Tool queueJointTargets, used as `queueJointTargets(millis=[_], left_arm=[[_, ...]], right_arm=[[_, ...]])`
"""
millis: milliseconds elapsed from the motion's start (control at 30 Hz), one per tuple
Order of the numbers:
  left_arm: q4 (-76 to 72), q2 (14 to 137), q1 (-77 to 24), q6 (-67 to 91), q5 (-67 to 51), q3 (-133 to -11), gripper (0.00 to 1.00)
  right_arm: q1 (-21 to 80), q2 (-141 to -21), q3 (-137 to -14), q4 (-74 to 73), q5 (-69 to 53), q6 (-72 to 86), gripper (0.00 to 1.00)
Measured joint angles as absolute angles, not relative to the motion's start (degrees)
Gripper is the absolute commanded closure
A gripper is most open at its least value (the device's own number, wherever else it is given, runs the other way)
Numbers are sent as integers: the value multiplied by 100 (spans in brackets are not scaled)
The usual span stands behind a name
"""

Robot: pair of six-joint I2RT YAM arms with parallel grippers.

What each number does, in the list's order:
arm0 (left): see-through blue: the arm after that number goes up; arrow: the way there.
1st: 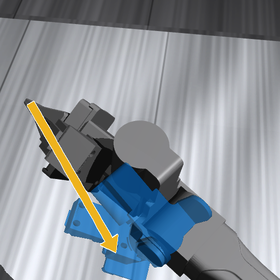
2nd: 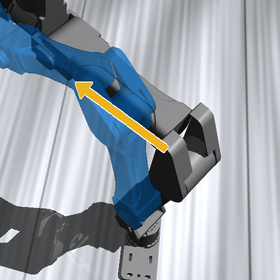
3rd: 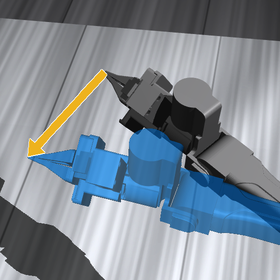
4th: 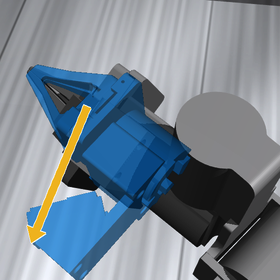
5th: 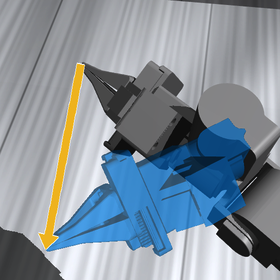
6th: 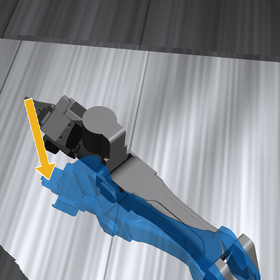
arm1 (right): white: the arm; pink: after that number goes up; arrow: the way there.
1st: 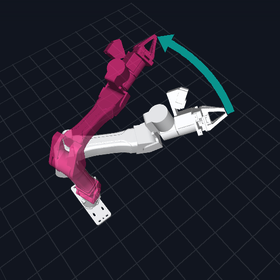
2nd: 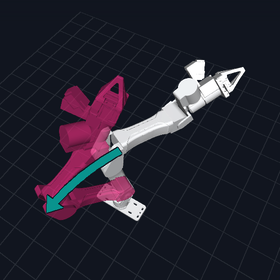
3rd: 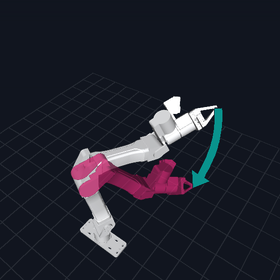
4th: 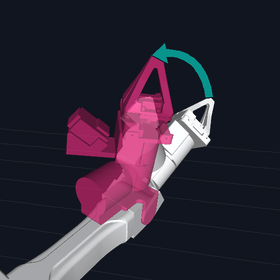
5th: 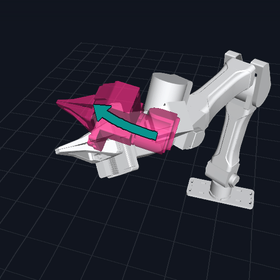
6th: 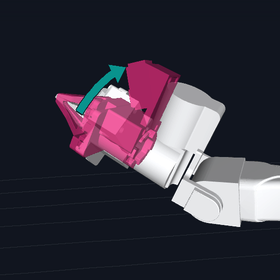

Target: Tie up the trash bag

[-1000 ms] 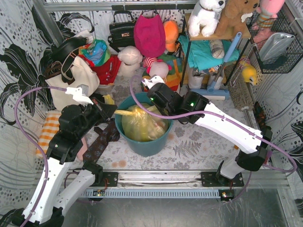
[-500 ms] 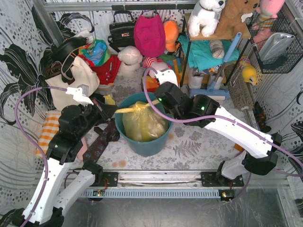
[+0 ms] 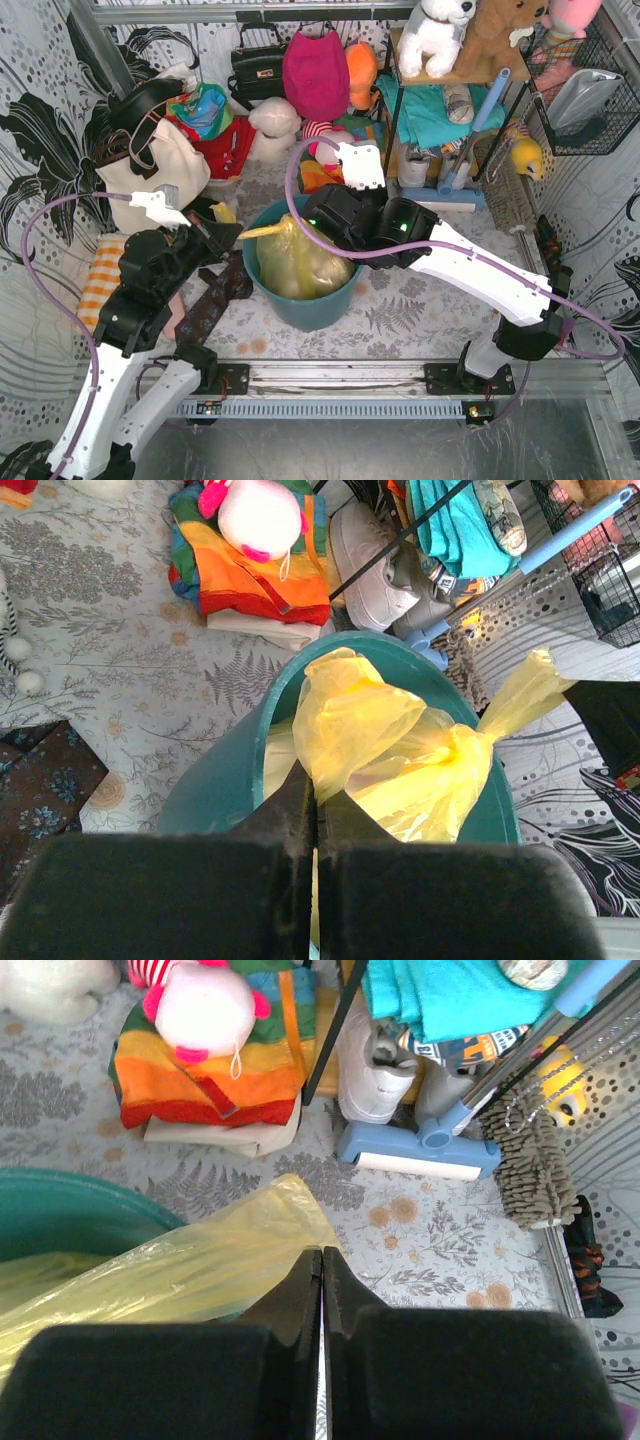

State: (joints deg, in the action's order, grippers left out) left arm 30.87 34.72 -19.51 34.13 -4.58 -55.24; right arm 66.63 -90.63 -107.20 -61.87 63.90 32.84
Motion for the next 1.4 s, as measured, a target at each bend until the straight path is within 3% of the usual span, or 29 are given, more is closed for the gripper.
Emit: queueJointTargets(millis=[933,1400], left_arm=[[3295,3203,-2021,3763,255,-5686,100],[2834,3267,-2016,3916,-242,-5019,98]], right_arm=[[6740,-9139,-11255,-7323,6886,4501,100],[6593,-7994,-9299,-5990,6353,4016,100]])
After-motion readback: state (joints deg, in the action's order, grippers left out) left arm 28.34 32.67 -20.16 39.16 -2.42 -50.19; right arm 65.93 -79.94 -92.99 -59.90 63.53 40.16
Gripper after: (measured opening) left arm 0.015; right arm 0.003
